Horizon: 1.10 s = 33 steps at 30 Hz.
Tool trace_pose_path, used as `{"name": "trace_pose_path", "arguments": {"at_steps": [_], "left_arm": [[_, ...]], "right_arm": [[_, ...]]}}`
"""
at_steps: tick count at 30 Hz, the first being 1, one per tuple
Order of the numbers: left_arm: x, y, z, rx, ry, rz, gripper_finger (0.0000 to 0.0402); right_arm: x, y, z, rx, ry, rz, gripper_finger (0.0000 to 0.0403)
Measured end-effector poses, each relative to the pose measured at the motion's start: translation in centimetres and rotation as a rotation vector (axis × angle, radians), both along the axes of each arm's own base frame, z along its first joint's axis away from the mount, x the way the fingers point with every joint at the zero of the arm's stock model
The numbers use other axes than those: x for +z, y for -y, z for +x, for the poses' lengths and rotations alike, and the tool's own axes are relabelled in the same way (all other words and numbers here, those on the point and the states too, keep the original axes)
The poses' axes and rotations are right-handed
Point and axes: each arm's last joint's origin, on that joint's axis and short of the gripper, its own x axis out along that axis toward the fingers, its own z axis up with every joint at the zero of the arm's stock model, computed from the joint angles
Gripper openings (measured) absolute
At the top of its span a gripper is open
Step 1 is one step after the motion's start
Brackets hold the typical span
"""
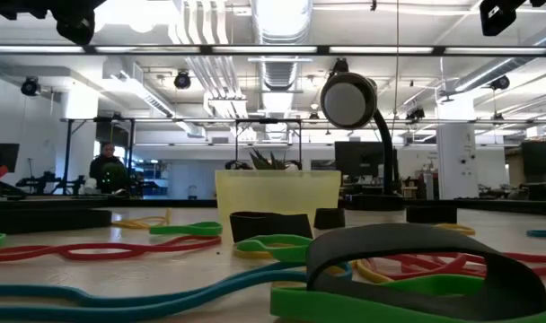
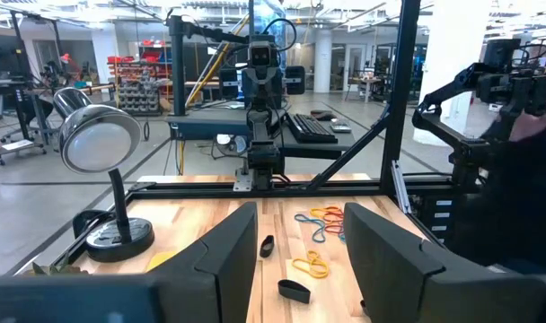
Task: Pick and place rubber bands into bin
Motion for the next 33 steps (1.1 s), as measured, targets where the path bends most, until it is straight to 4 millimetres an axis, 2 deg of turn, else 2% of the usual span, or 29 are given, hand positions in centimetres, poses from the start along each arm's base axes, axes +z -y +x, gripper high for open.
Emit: {"name": "trace_pose_path", "arguments": {"at_steps": [17,28,33], "left_arm": [[0.0,0.0,0.0,0.001,0.001,0.000,0.0152],[0.0,0.0,0.0,0.001,0.000,0.000,0.0152],[0.0,0.0,0.0,0.001,0.001,0.000,0.0152]], "right_arm": [[0.0,0.0,0.0,0.000,0.002,0.000,0.0068],[0.9,0.0,0.0,0.002,0.096,0.068,0.0068],[1.5,0.0,0.0,-0.005,0.149,-0.018,0.0068]]}}
